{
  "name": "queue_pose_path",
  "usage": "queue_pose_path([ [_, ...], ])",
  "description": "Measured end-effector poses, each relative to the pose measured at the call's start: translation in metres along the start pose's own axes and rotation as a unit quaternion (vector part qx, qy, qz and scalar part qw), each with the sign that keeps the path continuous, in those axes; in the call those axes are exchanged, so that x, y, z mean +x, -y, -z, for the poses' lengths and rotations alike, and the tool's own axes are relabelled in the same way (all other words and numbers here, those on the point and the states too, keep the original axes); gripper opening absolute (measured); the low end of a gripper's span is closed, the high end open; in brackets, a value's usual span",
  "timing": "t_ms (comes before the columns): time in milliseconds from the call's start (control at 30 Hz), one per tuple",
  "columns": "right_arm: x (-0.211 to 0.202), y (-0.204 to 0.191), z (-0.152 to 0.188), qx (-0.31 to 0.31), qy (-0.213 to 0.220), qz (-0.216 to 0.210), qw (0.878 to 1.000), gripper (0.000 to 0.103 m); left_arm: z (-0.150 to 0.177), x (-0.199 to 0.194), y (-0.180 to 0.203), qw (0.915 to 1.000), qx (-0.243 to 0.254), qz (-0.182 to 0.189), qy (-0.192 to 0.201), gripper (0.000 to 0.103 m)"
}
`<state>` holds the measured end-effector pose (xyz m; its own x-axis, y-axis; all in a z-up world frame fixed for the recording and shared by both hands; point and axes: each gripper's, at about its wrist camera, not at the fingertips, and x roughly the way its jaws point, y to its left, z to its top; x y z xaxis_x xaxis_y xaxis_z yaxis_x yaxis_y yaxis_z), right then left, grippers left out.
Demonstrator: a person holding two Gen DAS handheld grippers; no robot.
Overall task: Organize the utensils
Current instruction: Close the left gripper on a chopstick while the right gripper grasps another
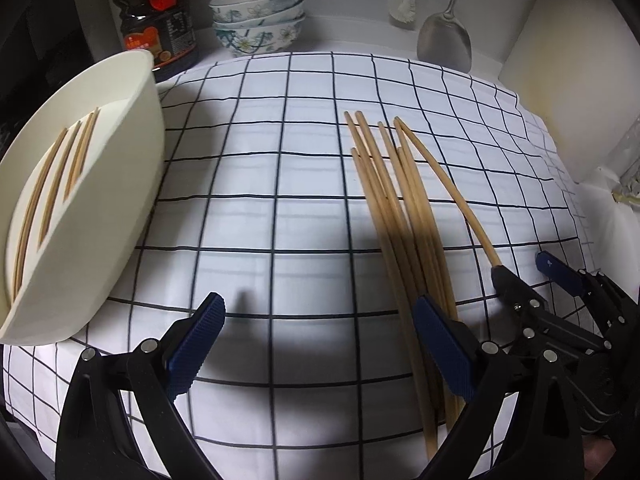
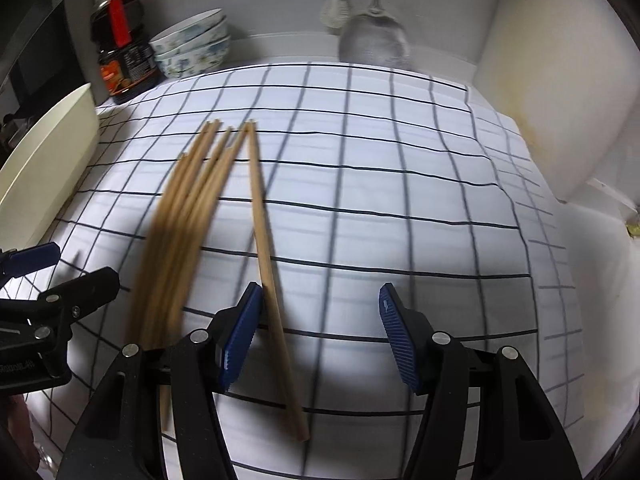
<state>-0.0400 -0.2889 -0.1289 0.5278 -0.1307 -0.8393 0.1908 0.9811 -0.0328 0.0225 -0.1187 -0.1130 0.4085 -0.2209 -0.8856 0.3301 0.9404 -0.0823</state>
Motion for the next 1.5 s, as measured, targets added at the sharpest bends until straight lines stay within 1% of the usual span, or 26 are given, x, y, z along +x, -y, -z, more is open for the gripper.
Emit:
queue_pose_path([
  [67,0.0,0.004,0.0,0.004,-0.001,-0.001,1.0,0.058,0.0,0.004,0.003,1.0,0.003,-0.002,-0.003,0.094],
  [167,0.0,0.005,0.0,0.002,0.0,-0.004,1.0,0.058,0.002,0.01,0.006,0.9998,0.01,-0.016,-0.008,0.094],
  [400,0.001,0.002,0.0,0.001,0.004,-0.011,1.0,0.058,0.005,0.011,0.0,0.9999,0.004,-0.01,-0.005,0.095],
  [533,0.002,0.002,-0.002,-0.002,0.009,-0.012,1.0,0.058,0.004,0.012,0.004,0.9999,-0.003,-0.01,-0.003,0.095],
  [633,0.004,0.003,-0.005,-0.003,0.009,-0.013,1.0,0.058,0.001,0.015,0.009,0.9999,0.005,-0.009,-0.005,0.096],
  [733,0.004,0.004,-0.005,-0.002,0.009,-0.013,1.0,0.058,0.002,0.013,0.009,0.9996,0.015,-0.023,0.002,0.096],
  [800,0.004,0.005,-0.005,-0.002,0.01,-0.012,1.0,0.058,0.003,0.012,0.006,0.9994,0.013,-0.033,0.003,0.096],
  [933,0.004,0.005,-0.006,-0.002,0.011,-0.012,1.0,0.058,0.004,0.013,-0.006,0.9997,-0.008,-0.024,-0.001,0.096],
  [1067,0.005,0.005,-0.007,-0.002,0.011,-0.013,1.0,0.058,0.002,0.016,-0.002,0.9998,-0.006,-0.019,-0.004,0.096],
  [1100,0.006,0.005,-0.007,-0.002,0.011,-0.012,1.0,0.058,0.002,0.016,-0.001,0.9997,-0.006,-0.024,-0.002,0.096],
  [1167,0.006,0.004,-0.007,-0.003,0.01,-0.013,1.0,0.058,0.003,0.021,0.002,0.999,0.006,-0.042,-0.01,0.097],
  [1200,0.006,0.004,-0.007,-0.004,0.01,-0.013,1.0,0.058,0.003,0.019,0.002,0.9988,0.01,-0.047,-0.003,0.097],
  [1367,0.007,0.003,-0.009,-0.007,0.013,-0.014,1.0,0.058,0.002,0.02,-0.002,0.9989,0.003,-0.046,-0.005,0.097],
  [1433,0.009,0.001,-0.011,-0.011,0.014,-0.017,1.0,0.058,0.0,0.021,-0.001,0.9989,0.003,-0.047,-0.001,0.095],
  [1467,0.01,0.0,-0.012,-0.014,0.015,-0.018,1.0,0.058,-0.002,0.021,0.0,0.9989,0.004,-0.046,0.002,0.093],
  [1500,0.011,-0.003,-0.014,-0.018,0.016,-0.021,0.999,0.058,-0.002,0.021,0.002,0.999,0.004,-0.043,0.005,0.088],
])
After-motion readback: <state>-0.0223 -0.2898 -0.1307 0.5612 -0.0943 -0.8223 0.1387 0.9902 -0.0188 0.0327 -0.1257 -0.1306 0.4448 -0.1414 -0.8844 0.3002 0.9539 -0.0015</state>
